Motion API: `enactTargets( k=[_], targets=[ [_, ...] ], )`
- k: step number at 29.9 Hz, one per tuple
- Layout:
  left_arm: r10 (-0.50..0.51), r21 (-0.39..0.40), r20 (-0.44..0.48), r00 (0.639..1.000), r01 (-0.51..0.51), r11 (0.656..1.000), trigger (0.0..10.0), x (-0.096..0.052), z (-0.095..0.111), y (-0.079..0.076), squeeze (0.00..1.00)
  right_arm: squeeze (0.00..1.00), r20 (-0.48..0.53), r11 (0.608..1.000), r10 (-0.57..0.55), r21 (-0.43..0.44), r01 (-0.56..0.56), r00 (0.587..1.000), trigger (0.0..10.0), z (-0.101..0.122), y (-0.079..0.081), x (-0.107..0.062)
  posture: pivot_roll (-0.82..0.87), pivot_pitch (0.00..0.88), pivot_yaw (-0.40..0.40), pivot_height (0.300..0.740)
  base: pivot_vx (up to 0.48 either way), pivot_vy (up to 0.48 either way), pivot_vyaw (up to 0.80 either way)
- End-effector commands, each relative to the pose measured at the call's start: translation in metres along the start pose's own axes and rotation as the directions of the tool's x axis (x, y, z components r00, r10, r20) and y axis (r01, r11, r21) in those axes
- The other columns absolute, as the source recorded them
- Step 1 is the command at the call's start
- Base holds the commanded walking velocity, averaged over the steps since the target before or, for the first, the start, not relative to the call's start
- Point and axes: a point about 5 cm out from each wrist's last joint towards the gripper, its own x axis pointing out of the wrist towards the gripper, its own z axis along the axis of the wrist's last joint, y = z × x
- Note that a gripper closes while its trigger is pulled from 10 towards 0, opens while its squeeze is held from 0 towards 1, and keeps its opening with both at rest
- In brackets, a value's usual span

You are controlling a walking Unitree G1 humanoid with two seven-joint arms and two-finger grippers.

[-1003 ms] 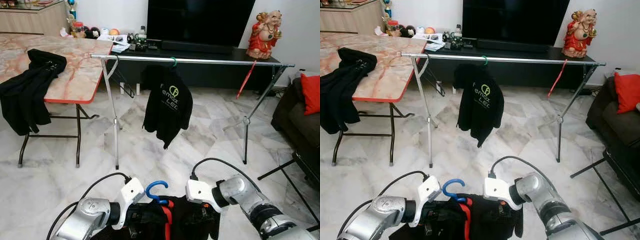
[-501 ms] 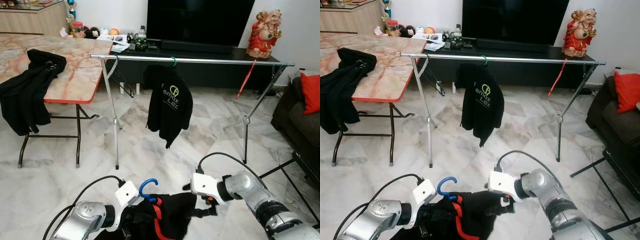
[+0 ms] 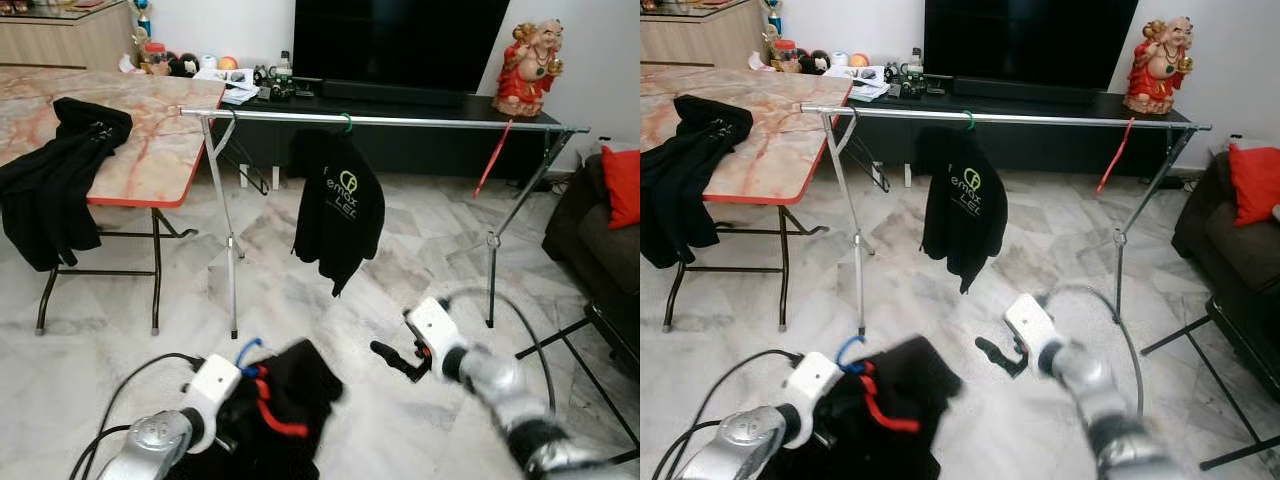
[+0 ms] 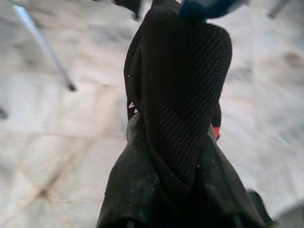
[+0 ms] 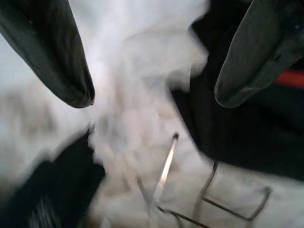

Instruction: Hang hanger

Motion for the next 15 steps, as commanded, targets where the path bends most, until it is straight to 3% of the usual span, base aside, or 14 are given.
enactTargets(
  k=[1, 2, 3, 4, 6, 7, 9, 10, 11, 12, 13, 15],
  targets=[
    [0.061, -0.011, 0.070, 0.996, -0.060, 0.998, 10.0, -0.002, 0.006, 0.002, 0.00, 0.00, -0.051, 0.987, -0.103, 0.121, 0.109, 0.993, 10.0, -0.022, -0.001, -0.006, 0.14, 0.016, -0.071, 0.740, 0.000, 0.000, 0.00],
    [0.061, -0.011, 0.070, 0.996, -0.060, 0.998, 10.0, -0.002, 0.006, 0.002, 0.00, 0.00, -0.051, 0.987, -0.103, 0.121, 0.109, 0.993, 10.0, -0.022, -0.001, -0.006, 0.14, 0.016, -0.071, 0.740, 0.000, 0.000, 0.00],
    [0.126, -0.060, 0.118, 0.985, -0.120, 0.991, 10.0, -0.006, 0.006, 0.006, 0.00, 0.00, -0.138, 0.957, -0.188, 0.195, 0.213, 0.972, 10.0, -0.051, 0.007, -0.014, 0.14, 0.017, -0.068, 0.740, 0.000, 0.000, 0.00],
    [0.151, -0.081, 0.136, 0.979, -0.141, 0.987, 10.0, -0.008, 0.006, 0.007, 0.00, 0.00, -0.177, 0.936, -0.219, 0.239, 0.257, 0.960, 10.0, -0.063, 0.011, -0.017, 0.14, 0.017, -0.067, 0.740, 0.000, 0.000, 0.00],
    [0.185, -0.102, 0.155, 0.970, -0.170, 0.980, 10.0, -0.013, 0.003, 0.009, 0.00, 0.00, -0.238, 0.900, -0.247, 0.303, 0.314, 0.939, 10.0, -0.083, 0.021, -0.024, 0.15, 0.016, -0.066, 0.740, 0.000, 0.000, 0.00],
    [0.206, -0.125, 0.169, 0.964, -0.187, 0.974, 10.0, -0.017, 0.002, 0.009, 0.00, 0.00, -0.280, 0.857, -0.268, 0.368, 0.361, 0.922, 10.0, -0.095, 0.028, -0.028, 0.15, 0.019, -0.066, 0.740, 0.000, 0.000, 0.00],
    [0.214, -0.143, 0.181, 0.960, -0.190, 0.971, 10.0, -0.020, 0.000, 0.008, 0.00, 0.00, -0.308, 0.817, -0.273, 0.425, 0.388, 0.912, 10.0, -0.103, 0.035, -0.031, 0.14, 0.017, -0.068, 0.740, 0.000, 0.000, 0.00],
    [0.226, -0.128, 0.196, 0.954, -0.204, 0.971, 10.0, -0.022, 0.000, 0.006, 0.00, 0.00, -0.330, 0.759, -0.284, 0.496, 0.421, 0.900, 10.0, -0.112, 0.041, -0.035, 0.14, 0.018, -0.075, 0.740, 0.000, 0.000, 0.00],
    [0.226, -0.128, 0.196, 0.954, -0.204, 0.971, 10.0, -0.022, 0.000, 0.006, 0.00, 0.00, -0.330, 0.759, -0.284, 0.496, 0.421, 0.900, 10.0, -0.112, 0.041, -0.035, 0.14, 0.018, -0.075, 0.740, 0.000, 0.000, 0.00],
    [0.237, -0.142, 0.210, 0.949, -0.210, 0.967, 10.0, -0.023, 0.001, 0.003, 0.00, 0.00, -0.363, 0.684, -0.303, 0.561, 0.466, 0.881, 10.0, -0.121, 0.044, -0.040, 0.15, 0.010, -0.082, 0.740, 0.000, 0.000, 0.00],
    [0.243, -0.158, 0.215, 0.946, -0.212, 0.964, 10.0, -0.023, 0.001, 0.002, 0.00, 0.00, -0.389, 0.669, -0.311, 0.558, 0.491, 0.867, 10.0, -0.125, 0.045, -0.043, 0.15, 0.008, -0.082, 0.740, 0.000, 0.000, 0.00],
    [0.263, -0.162, 0.205, 0.943, -0.233, 0.959, 10.0, -0.024, -0.001, 0.001, 0.00, 0.00, -0.418, 0.679, -0.327, 0.520, 0.518, 0.848, 10.0, -0.130, 0.046, -0.046, 0.16, 0.007, -0.081, 0.740, 0.000, 0.000, 0.00]
  ],
)
